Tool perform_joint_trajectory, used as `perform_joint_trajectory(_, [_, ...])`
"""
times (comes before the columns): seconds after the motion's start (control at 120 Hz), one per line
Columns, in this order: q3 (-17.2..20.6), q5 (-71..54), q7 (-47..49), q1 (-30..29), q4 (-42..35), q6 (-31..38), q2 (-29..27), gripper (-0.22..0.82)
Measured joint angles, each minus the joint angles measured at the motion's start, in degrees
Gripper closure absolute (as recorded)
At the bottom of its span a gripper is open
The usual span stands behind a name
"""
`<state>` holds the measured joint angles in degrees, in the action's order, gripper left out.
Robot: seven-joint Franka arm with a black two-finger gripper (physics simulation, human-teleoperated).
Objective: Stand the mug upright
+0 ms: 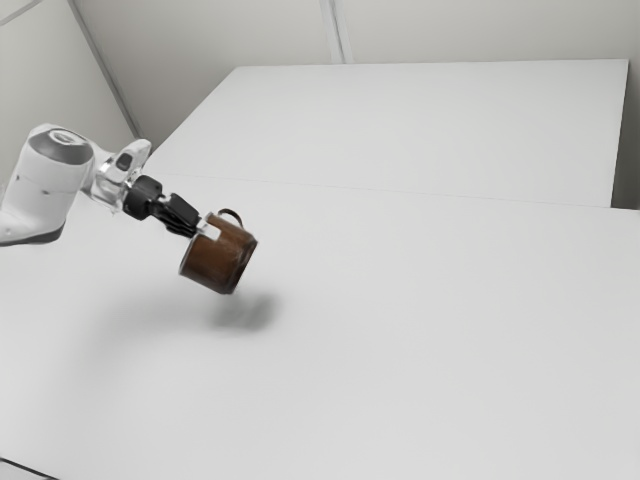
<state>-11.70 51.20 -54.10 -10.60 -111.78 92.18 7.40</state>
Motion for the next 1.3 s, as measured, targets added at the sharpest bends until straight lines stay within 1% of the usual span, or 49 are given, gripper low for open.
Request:
perform_joint_trajectory(0.167, [5.6,-18.6,7.1,0.9,5.3,6.2,-0.6,0.77])
perform_joint_trajectory(0.425, [12.9,-40.2,19.4,1.1,5.7,14.6,-0.6,0.77])
perform_joint_trajectory(0.517, [13.6,-43.8,23.5,1.5,3.5,18.0,-0.5,0.77])
perform_joint_trajectory(0.633, [13.8,-46.4,28.0,1.4,-1.8,23.4,-1.1,0.77])
perform_joint_trajectory(0.775, [16.0,-51.8,33.6,1.5,-5.8,28.4,-1.7,0.77])
perform_joint_trajectory(0.942, [16.8,-54.3,39.4,1.7,-10.1,32.9,-1.3,0.77])
perform_joint_trajectory(1.067, [16.8,-54.9,43.1,1.6,-11.5,34.9,-0.8,0.77])
perform_joint_trajectory(1.133, [16.9,-54.7,44.6,1.6,-12.0,35.5,-0.6,0.70])
perform_joint_trajectory(1.242, [17.0,-54.3,46.5,1.6,-12.1,36.1,0.1,0.46])
perform_joint_trajectory(1.3, [17.1,-54.1,47.4,1.7,-12.2,36.4,-0.1,0.35])
